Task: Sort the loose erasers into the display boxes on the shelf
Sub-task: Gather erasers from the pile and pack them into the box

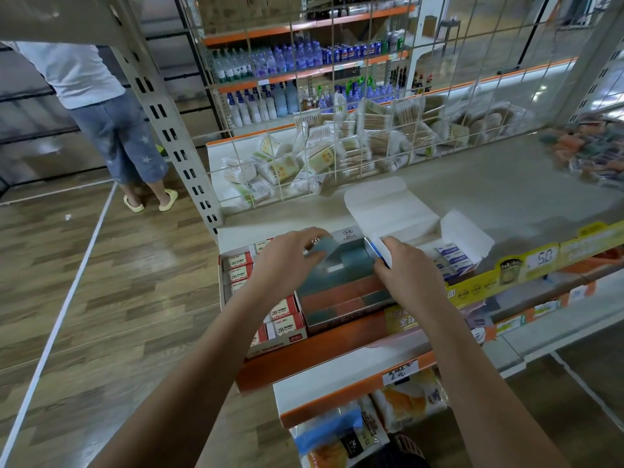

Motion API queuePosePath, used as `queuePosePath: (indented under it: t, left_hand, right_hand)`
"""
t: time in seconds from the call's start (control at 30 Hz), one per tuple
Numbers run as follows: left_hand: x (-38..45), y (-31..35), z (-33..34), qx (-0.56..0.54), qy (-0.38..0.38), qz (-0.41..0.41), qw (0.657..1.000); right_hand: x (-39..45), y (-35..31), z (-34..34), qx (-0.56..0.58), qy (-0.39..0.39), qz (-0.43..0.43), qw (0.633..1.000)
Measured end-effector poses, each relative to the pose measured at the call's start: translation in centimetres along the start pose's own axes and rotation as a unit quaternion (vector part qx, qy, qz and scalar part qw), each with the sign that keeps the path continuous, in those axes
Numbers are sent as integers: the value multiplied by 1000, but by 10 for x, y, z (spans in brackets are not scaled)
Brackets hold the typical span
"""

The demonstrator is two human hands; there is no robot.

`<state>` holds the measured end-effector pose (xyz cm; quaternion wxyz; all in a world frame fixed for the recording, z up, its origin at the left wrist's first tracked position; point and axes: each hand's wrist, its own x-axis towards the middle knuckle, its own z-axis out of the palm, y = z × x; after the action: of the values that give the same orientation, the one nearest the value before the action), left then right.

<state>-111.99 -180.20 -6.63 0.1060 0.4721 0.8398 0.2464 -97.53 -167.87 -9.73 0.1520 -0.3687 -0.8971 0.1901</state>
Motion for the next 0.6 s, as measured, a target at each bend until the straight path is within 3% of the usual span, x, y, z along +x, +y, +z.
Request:
queuePosePath:
  t: [0.17,0.4,0.6]
  left_hand:
    - [1,-4,-7,-83,-23,-18,996]
    - [-3,-2,-2,-67,-68,-23,995]
    - [-5,0,1,55,-31,-9,998]
  right_hand:
    - [1,1,0,-4,-1,-1,1000]
    - [1,2,2,-5,1,-3,1000]
    - [2,3,3,-1,1,-5,1000]
